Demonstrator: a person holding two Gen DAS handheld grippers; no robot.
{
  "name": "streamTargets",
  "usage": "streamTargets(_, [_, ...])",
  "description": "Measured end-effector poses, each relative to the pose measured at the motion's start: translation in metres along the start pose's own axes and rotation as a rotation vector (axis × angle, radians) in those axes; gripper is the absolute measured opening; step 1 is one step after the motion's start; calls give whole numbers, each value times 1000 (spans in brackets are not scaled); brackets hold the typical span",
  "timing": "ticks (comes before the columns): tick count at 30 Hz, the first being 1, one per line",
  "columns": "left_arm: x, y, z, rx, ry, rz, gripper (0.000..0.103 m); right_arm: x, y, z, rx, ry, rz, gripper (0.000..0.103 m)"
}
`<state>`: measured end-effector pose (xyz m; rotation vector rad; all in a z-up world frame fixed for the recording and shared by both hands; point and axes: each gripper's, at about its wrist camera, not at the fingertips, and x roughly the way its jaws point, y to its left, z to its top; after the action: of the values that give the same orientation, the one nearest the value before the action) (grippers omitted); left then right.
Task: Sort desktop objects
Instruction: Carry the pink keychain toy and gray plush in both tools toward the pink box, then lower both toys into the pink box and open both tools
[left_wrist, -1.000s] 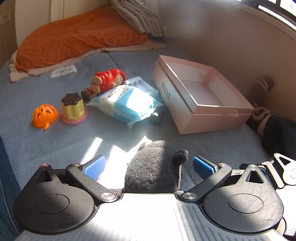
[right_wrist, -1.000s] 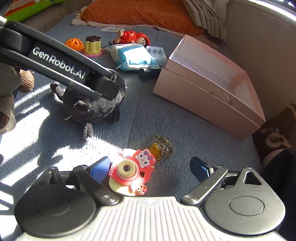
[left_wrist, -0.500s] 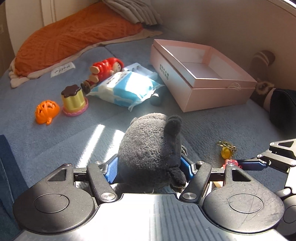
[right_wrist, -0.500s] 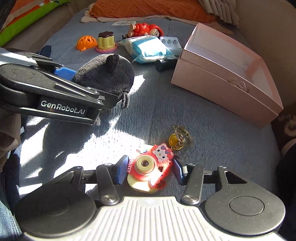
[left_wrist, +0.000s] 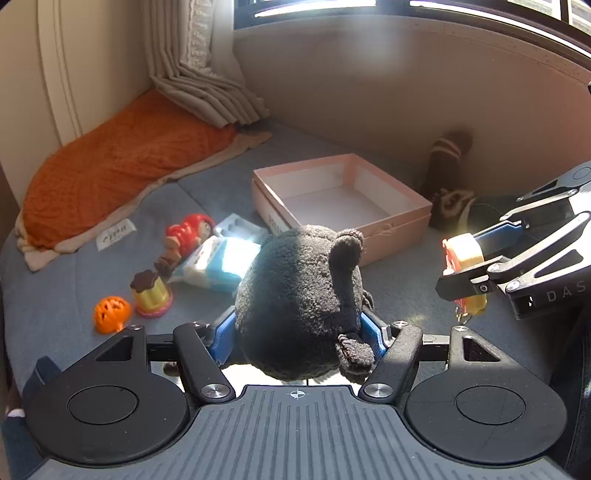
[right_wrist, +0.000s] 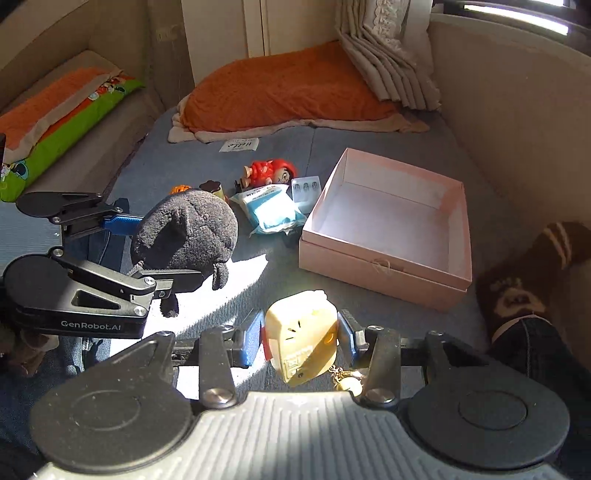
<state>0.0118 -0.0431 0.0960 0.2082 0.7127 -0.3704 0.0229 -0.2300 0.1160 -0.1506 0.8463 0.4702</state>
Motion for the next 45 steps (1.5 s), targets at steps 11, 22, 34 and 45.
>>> streamTargets(11, [8, -11, 16, 17, -3, 12, 72, -2, -4, -2, 18, -31, 28, 43])
streamTargets(22, [18, -1, 13, -16, 11, 6, 72, -18, -15, 16, 53, -84, 53, 43])
streamTargets(34, [85, -12, 105, -3, -223, -6, 99, -24, -100, 145, 208, -361, -57, 62])
streamTargets(45, [55, 106, -7, -339, 21, 176, 102, 77, -24, 66, -54, -119, -136, 67])
